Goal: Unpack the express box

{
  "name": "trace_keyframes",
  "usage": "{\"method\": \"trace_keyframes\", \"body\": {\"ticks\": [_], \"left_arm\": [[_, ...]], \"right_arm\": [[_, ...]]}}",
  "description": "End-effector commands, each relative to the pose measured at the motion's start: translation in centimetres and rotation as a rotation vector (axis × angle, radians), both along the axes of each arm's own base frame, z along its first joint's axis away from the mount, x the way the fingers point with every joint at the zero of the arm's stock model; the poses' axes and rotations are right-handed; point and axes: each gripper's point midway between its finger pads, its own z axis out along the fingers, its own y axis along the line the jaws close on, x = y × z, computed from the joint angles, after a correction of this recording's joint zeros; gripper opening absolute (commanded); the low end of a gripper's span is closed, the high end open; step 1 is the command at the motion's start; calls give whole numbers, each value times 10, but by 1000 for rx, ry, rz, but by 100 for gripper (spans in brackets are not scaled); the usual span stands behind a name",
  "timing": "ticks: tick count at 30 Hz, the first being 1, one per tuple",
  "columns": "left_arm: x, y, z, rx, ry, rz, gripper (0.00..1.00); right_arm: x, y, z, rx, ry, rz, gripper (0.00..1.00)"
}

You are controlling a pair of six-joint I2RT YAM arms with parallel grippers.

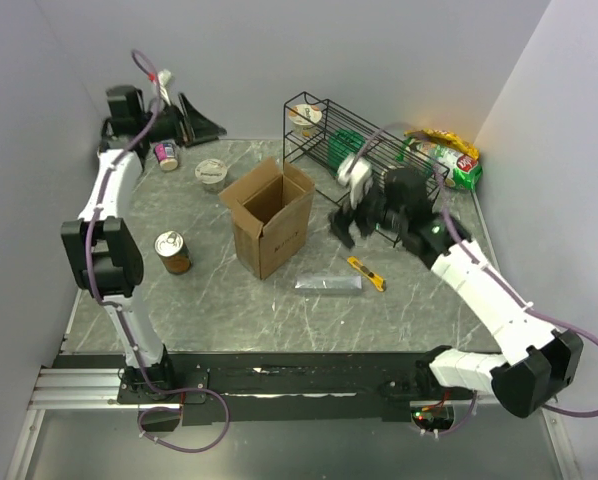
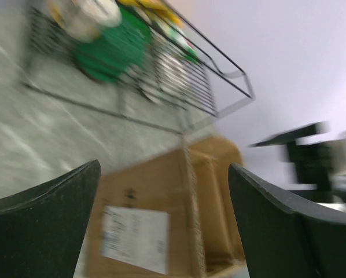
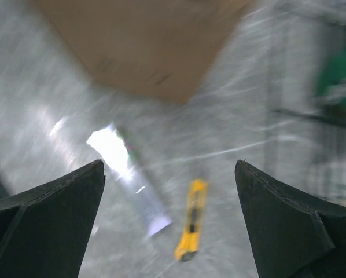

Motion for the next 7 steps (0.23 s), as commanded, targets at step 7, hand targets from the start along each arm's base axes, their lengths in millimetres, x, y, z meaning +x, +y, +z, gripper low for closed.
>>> {"method": "trace_keyframes", "body": {"ticks": [7], "left_arm": [[14, 47, 68, 384, -375, 287, 96]], "right_arm": [[69, -84, 136, -2, -256, -658, 100]]}}
